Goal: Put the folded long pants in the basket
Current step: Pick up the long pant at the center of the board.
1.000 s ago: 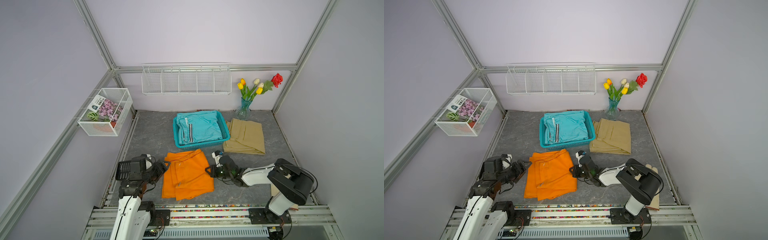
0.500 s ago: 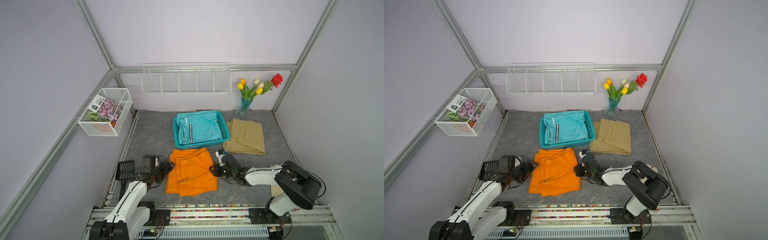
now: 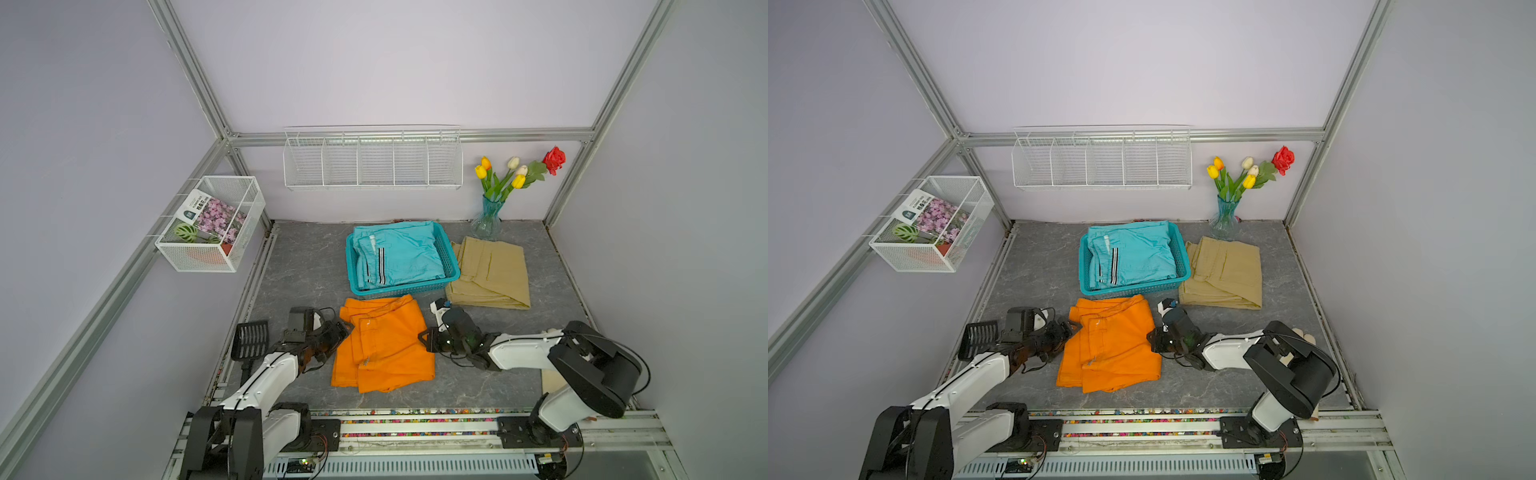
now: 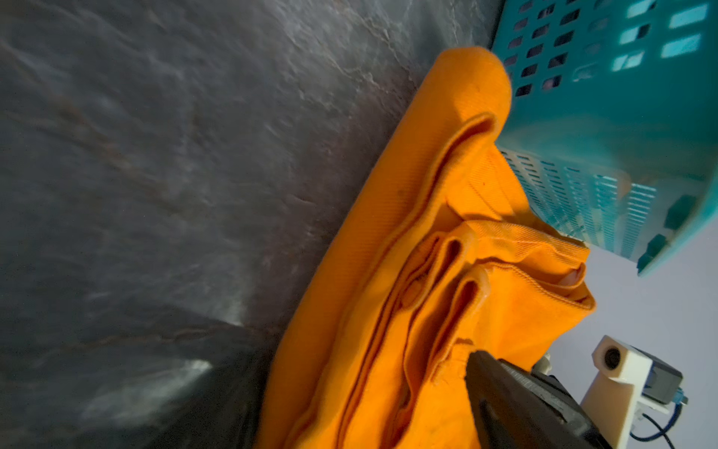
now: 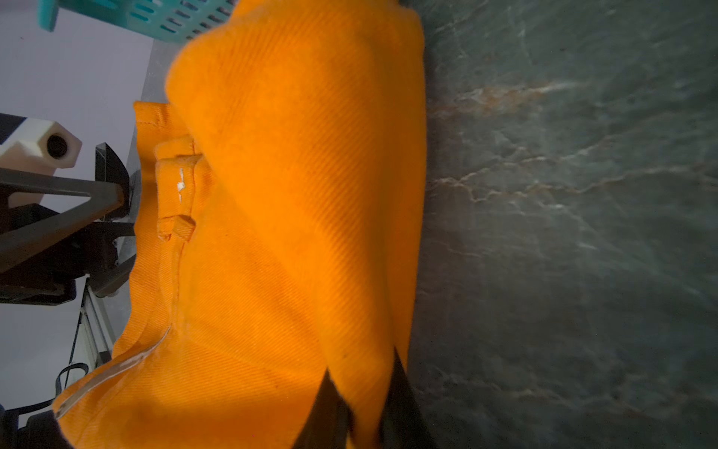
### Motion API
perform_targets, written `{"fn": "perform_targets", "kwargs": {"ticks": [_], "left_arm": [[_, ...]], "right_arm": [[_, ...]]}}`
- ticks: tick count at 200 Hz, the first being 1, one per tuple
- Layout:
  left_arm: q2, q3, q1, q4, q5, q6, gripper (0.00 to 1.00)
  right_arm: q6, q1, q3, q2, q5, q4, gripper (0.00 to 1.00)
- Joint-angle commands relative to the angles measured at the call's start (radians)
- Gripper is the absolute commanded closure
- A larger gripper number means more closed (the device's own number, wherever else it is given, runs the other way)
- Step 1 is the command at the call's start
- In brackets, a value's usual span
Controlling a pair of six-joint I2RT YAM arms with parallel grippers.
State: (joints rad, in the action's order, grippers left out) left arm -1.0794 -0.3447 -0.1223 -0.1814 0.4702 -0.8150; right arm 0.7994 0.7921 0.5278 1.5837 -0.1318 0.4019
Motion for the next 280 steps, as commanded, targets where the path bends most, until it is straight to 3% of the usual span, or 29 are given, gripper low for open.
{"fn": "perform_targets", "kwargs": {"ticks": [1,38,51,77,115,152,192,209,239,280], "left_arm": [[0.048,0.026,-0.030,-0.018,0.024,0.006,0.21],[0.054,0.042,-0.065,0.000,0.036,0.008,0.37],[0.003,0.046,-0.066,0.033,0.064,0.006,0.52],[-0.060,0.024,-0.066,0.025,0.045,0.016,1.00],[0.057,-0.023,-0.066,-0.054,0.010,-0.006,1.00],[0.213,-0.189,-0.068,-0.213,0.048,-0.026,1.00],[0.285,-0.317,-0.068,-0.295,0.080,-0.042,1.00],[0.269,-0.357,-0.068,-0.288,0.085,-0.057,1.00],[0.178,-0.433,-0.068,-0.211,0.064,-0.084,1.00],[-0.111,-0.667,-0.069,-0.148,0.007,-0.067,1.00]], "right_arm": [[-0.016,-0.004,-0.007,0.044,0.018,-0.127,1.00],[-0.016,-0.001,0.011,0.050,0.015,-0.133,1.00],[-0.016,0.002,0.018,0.053,0.013,-0.137,1.00],[-0.019,0.009,0.031,0.042,0.021,-0.159,1.00],[-0.043,0.017,0.055,-0.041,0.031,-0.232,1.00],[-0.110,0.093,0.188,-0.229,0.152,-0.509,1.00],[-0.135,0.096,0.272,-0.378,0.195,-0.639,1.00],[-0.153,0.088,0.321,-0.401,0.234,-0.676,1.00],[-0.184,-0.018,0.424,-0.399,0.158,-0.702,1.00],[-0.198,-0.206,0.614,-0.254,0.027,-0.735,1.00]]}}
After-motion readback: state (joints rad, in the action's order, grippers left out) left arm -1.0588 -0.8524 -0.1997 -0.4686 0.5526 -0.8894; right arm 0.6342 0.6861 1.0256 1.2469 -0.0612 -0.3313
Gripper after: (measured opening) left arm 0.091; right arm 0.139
